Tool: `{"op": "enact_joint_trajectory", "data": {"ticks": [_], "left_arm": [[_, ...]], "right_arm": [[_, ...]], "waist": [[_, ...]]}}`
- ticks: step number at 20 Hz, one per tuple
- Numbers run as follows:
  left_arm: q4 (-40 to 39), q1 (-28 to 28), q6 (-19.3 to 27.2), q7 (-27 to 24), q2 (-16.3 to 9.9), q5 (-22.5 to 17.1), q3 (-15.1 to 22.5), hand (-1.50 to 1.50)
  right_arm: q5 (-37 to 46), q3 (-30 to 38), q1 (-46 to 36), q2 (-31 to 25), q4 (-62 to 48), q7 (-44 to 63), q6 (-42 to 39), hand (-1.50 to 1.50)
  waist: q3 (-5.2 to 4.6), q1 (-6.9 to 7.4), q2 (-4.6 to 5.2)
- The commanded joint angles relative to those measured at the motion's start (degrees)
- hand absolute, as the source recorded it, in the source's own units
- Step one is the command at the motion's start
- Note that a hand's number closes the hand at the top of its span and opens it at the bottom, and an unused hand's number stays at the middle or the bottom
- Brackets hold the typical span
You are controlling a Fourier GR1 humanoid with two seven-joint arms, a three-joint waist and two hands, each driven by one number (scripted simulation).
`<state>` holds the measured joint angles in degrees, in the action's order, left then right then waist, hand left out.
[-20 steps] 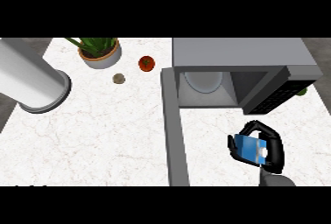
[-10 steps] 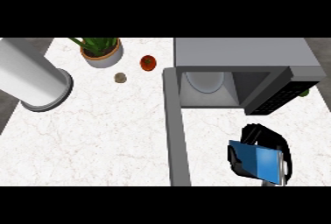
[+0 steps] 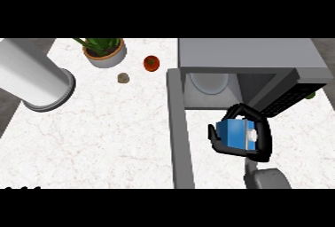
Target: Pick up the milk, place it into the microwave and close the microwave
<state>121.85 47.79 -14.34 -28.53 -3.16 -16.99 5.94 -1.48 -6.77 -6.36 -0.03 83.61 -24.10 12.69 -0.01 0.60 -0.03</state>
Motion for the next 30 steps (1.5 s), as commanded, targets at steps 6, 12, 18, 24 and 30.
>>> {"op": "enact_joint_trajectory", "data": {"ticks": [6, 12, 18, 24, 30], "left_arm": [[-1.63, -0.67, -2.45, 0.39, -1.99, -3.46, -4.46, -1.50], [1.79, 3.23, -2.54, 0.46, -0.65, -2.19, -2.46, -1.50], [-3.05, -1.25, -3.65, 0.39, -1.56, -3.63, -5.58, -1.50], [-2.42, -2.18, -5.17, 0.85, -2.91, -4.22, -5.74, -1.50], [-6.03, -4.94, -5.62, -0.06, -2.72, -2.85, -5.47, -1.50]], "right_arm": [[3.59, -1.90, -12.91, 0.03, -15.38, 2.79, 10.83, 1.50], [-4.20, 5.92, -24.66, 0.03, -36.82, -7.27, 9.63, 1.50], [-2.65, 8.19, -33.63, 0.02, -53.01, -12.54, 14.37, 1.50], [-0.37, 11.81, -40.76, -3.33, -65.58, -15.78, 17.08, 1.50], [0.88, 12.42, -42.94, -6.98, -71.16, -18.01, 17.26, 1.50]], "waist": [[0.01, 0.28, 0.09], [0.09, 1.14, 0.35], [0.06, 1.32, 0.49], [0.15, 3.49, 1.47], [0.21, 4.74, 2.29]]}}
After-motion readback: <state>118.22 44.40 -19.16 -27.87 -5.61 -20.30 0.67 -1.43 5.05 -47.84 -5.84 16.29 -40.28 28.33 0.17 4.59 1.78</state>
